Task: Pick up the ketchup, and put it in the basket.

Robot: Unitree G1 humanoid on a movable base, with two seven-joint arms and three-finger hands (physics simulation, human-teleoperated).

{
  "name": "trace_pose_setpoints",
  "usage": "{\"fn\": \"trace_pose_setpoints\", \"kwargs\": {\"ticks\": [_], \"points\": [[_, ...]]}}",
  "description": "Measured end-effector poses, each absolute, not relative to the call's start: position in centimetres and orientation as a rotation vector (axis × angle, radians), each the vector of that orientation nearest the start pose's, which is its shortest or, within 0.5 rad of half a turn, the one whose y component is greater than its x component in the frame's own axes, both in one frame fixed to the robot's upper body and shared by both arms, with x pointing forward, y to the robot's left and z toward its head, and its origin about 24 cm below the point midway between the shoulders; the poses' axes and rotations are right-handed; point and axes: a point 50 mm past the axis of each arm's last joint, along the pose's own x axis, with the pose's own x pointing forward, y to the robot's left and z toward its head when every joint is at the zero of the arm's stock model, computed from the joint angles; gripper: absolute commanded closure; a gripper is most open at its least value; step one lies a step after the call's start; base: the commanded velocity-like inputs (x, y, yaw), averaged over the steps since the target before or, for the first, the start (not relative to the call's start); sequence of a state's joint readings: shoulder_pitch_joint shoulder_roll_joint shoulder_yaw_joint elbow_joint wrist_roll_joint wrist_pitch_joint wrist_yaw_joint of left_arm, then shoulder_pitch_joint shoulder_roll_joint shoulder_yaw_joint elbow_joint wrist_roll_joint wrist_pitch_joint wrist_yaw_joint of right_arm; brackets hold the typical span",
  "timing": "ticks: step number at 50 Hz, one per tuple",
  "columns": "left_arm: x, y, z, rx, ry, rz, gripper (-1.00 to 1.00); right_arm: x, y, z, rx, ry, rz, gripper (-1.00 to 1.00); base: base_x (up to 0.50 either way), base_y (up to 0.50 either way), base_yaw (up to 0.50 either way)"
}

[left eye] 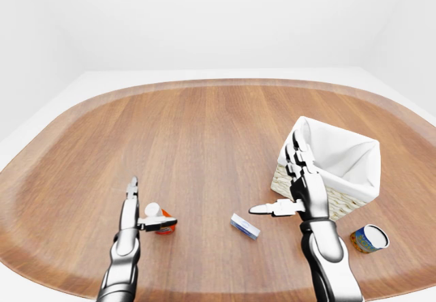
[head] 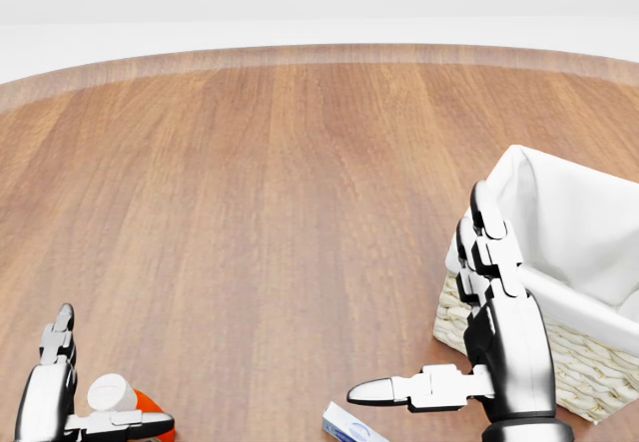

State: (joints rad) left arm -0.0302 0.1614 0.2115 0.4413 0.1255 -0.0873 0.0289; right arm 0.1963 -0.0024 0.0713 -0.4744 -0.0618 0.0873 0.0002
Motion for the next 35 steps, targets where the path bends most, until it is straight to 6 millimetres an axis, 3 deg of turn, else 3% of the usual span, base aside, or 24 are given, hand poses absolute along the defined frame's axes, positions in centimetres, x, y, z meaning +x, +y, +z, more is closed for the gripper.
{"fn": "trace_pose_setpoints", "kwargs": {"ticks": [15,16,17,35], "points": [[23.6,23.4,-4.3,0.242,0.374,0.220,-1.00,21.1,-14.5,10.1,-0.052,-0.203,0.003,-1.00,0.00,0.00,0.00],[23.6,23.4,-4.4,0.241,0.377,0.219,-0.35,21.1,-14.5,10.1,-0.052,-0.204,0.003,-1.00,0.00,0.00,0.00],[23.6,23.4,-4.4,0.239,0.380,0.218,0.90,21.0,-14.5,10.1,-0.052,-0.205,0.003,-1.00,0.00,0.00,0.00],[23.8,22.5,-4.7,0.243,0.386,0.171,0.91,21.0,-14.5,10.2,-0.053,-0.205,0.005,-1.00,0.00,0.00,0.00]]}}
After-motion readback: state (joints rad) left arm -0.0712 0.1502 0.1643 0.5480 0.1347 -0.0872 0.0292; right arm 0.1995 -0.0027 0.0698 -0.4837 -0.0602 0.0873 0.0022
